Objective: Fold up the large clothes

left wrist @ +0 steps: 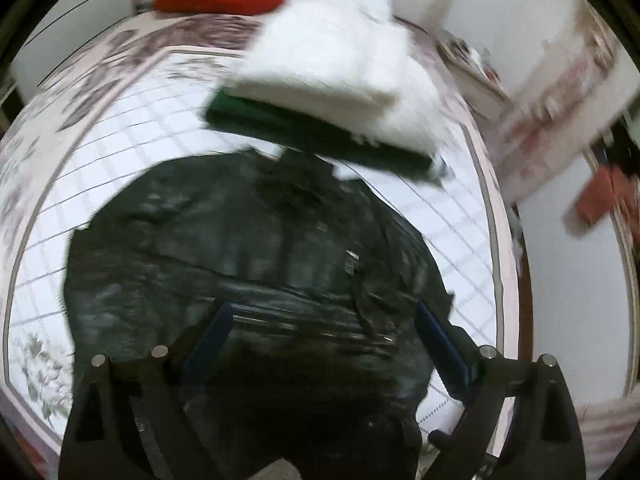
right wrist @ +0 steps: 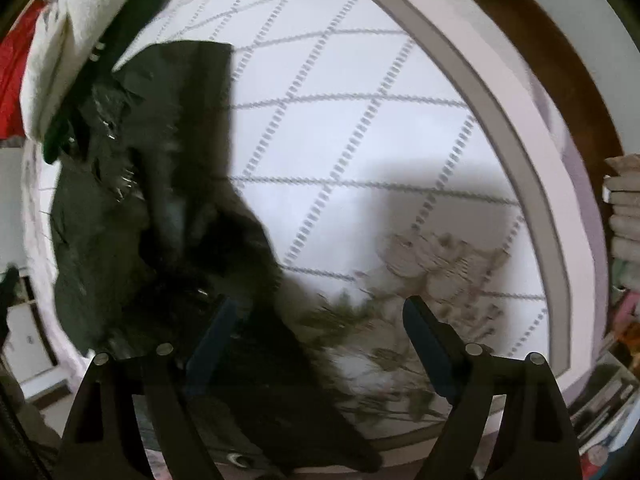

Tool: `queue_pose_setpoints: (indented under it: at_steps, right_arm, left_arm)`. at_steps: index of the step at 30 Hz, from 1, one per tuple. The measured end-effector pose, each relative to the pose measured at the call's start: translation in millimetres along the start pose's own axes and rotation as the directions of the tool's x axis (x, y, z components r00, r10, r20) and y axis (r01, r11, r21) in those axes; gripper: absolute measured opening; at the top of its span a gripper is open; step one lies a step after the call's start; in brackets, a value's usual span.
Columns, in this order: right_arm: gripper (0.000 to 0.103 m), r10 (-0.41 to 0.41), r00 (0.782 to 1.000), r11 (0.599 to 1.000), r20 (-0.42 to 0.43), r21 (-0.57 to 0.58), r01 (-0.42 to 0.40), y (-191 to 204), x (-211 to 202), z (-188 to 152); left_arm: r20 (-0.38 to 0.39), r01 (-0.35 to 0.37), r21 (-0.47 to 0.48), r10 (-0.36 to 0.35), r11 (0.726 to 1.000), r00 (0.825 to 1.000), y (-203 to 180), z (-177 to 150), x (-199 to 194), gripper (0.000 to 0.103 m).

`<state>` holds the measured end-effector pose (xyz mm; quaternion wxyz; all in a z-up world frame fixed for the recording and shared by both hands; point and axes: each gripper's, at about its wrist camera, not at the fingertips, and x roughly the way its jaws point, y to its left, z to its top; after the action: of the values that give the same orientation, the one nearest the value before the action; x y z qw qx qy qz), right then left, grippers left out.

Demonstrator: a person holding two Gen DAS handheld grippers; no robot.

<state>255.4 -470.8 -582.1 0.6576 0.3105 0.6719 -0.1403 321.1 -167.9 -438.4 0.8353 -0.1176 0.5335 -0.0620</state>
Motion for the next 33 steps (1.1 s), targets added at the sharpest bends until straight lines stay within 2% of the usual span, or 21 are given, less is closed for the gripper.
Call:
queue_pose_setpoints:
  at_steps: [3, 4, 6, 9, 10, 12, 15, 16, 18, 20, 21, 22, 23, 25, 27, 30, 33]
  right_arm:
    - [0.088, 0.036, 0.999, 0.999, 0.027, -0.043, -0.034, 20.4, -10.1, 13.4]
    - [0.088, 0.046, 0.998, 0.997, 0.033, -0.06, -0.044, 32.4, -15.5, 16.1]
    - [0.088, 0.065, 0.997, 0.991, 0.043, -0.119, -0.059, 54.2, -20.0, 22.7]
    - [0.088, 0.064, 0.997, 0.979, 0.054, -0.195, -0.052, 89.8, -13.4, 45.0]
    - [0.088, 0.046, 0.998, 0.974, 0.051, -0.224, -0.034, 121.0, 0.0, 42.8]
    - [0.088, -0.03, 0.998, 0.964, 0.061, -0.262, 0.045, 132.8, 22.0, 53.3]
    - [0.096, -0.082, 0.997, 0.964, 0.0, -0.256, 0.079, 130.3, 58.8, 69.5]
    - [0.099, -0.063, 0.998, 0.971, -0.024, -0.233, 0.056, 126.0, 66.3, 72.5]
    - [0.099, -0.039, 0.999, 0.979, -0.031, -0.202, 0.032, 121.8, 68.1, 74.5]
    - [0.082, -0.021, 0.999, 0.983, -0.036, -0.181, 0.014, 119.6, 61.3, 68.3]
    - [0.069, 0.003, 0.999, 0.987, -0.037, -0.16, -0.009, 112.7, 54.6, 63.1]
    - [0.046, 0.043, 0.997, 0.99, -0.064, -0.13, -0.051, 109.1, 52.3, 54.9]
    - [0.041, 0.043, 0.995, 0.992, -0.091, -0.113, -0.053, 107.9, 52.6, 47.2]
    - [0.036, 0.067, 0.992, 0.995, -0.105, -0.067, -0.074, 101.5, 49.6, 31.3]
    - [0.035, 0.116, 0.982, 0.993, -0.152, 0.027, -0.113, 87.4, 52.0, 13.0]
    - [0.035, 0.195, 0.95, 0.976, -0.244, 0.142, -0.164, 69.3, 63.0, -24.0]
    - [0.037, 0.211, 0.909, 0.977, -0.36, 0.11, -0.184, 74.6, 73.2, -58.9]
  left_arm:
    - [0.0, -0.128, -0.038, 0.129, 0.991, 0.992, 42.0, -1.9, -5.7, 0.093]
    - [-0.011, -0.203, -0.047, 0.203, 0.978, 0.979, 63.7, -6.8, -2.7, 0.093]
    - [-0.046, -0.307, -0.051, 0.305, 0.95, 0.951, 92.8, -14.0, 8.2, 0.093]
    - [-0.115, -0.429, -0.06, 0.421, 0.901, 0.9, 138.7, -31.9, 31.6, 0.093]
    - [-0.14, -0.458, -0.058, 0.447, 0.887, 0.883, 151.6, -37.2, 42.6, 0.093]
    - [-0.18, -0.477, -0.062, 0.46, 0.877, 0.869, 170.4, -46.2, 59.2, 0.093]
    - [-0.216, -0.447, -0.083, 0.422, 0.891, 0.881, 182.7, -45.8, 79.9, 0.097]
    - [-0.212, -0.445, -0.078, 0.421, 0.892, 0.882, 182.7, -43.8, 83.3, 0.098]
    - [-0.202, -0.445, -0.06, 0.426, 0.893, 0.882, 181.6, -40.4, 84.4, 0.099]
    - [-0.191, -0.438, -0.041, 0.424, 0.898, 0.886, 182.1, -39.0, 83.8, 0.1]
    - [-0.189, -0.434, -0.032, 0.421, 0.9, 0.887, 181.9, -36.9, 84.5, 0.1]
    - [-0.187, -0.429, -0.022, 0.418, 0.903, 0.889, 182.2, -37.2, 84.0, 0.1]
    - [-0.184, -0.426, -0.011, 0.417, 0.905, 0.89, 182.9, -37.6, 82.9, 0.1]
    - [-0.179, -0.43, 0.014, 0.425, 0.903, 0.887, 183.9, -36.5, 79.9, 0.1]
    - [-0.178, -0.435, 0.033, 0.434, 0.9, 0.883, 185.2, -32.6, 78.3, 0.1]
    - [-0.174, -0.436, 0.057, 0.439, 0.898, 0.882, 197.5, -29.6, 75.3, 0.1]
    - [-0.167, -0.447, 0.077, 0.454, 0.891, 0.875, 205.0, -31.5, 72.6, 0.1]
